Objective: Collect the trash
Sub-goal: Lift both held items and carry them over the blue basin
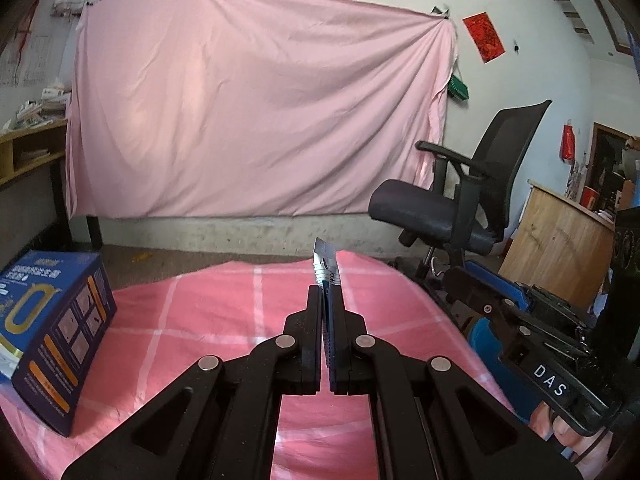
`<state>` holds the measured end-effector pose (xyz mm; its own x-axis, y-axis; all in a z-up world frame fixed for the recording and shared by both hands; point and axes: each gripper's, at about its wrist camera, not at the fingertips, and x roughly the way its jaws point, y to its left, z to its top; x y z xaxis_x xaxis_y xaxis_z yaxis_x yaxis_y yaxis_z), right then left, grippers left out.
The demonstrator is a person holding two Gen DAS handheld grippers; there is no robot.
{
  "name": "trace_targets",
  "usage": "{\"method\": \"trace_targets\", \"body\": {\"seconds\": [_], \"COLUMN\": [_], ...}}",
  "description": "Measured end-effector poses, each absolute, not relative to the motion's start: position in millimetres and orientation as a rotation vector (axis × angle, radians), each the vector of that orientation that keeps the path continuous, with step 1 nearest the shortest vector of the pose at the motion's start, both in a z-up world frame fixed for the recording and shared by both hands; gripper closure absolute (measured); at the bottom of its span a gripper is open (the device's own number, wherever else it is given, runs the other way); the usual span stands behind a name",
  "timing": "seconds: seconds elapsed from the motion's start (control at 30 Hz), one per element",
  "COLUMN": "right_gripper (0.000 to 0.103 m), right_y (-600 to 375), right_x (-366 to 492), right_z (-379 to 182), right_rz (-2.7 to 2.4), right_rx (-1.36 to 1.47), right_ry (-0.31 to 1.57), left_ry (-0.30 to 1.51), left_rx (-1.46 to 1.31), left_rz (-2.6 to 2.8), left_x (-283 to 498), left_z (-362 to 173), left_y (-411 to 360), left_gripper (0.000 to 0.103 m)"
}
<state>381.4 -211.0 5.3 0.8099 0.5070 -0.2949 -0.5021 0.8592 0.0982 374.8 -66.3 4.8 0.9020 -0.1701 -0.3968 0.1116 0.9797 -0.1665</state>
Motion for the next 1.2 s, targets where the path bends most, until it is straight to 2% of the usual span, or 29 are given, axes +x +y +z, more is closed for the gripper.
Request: {"method": "trace_targets", "body": {"seconds": [0.27,0.53,0.9,1.2], "right_gripper": [0.058,0.058,0.058,0.058], "right_y": [-242,-287,-362,-408], "right_x": [347,330,313,328], "right_z": [29,35,22,3], "right_rz": [0.468,0.388,0.258,0.15], "right_rx": [0.036,0.084,0.111,0.168], "right_ry": [0.185,0.147,0.17,0.304], "left_ry": [0.344,0.285,0.319,0.391], "left_rx": [-0.117,-0.085,-0.053,-0.044], "left_rz": [-0.173,-0.256,-0.394,-0.476], "left_x": [355,347,355,371], "left_z": [29,51,46,29], "left_y": [-87,-133,-225,-278], "left_gripper": [0.102,0.102,0.102,0.102]}}
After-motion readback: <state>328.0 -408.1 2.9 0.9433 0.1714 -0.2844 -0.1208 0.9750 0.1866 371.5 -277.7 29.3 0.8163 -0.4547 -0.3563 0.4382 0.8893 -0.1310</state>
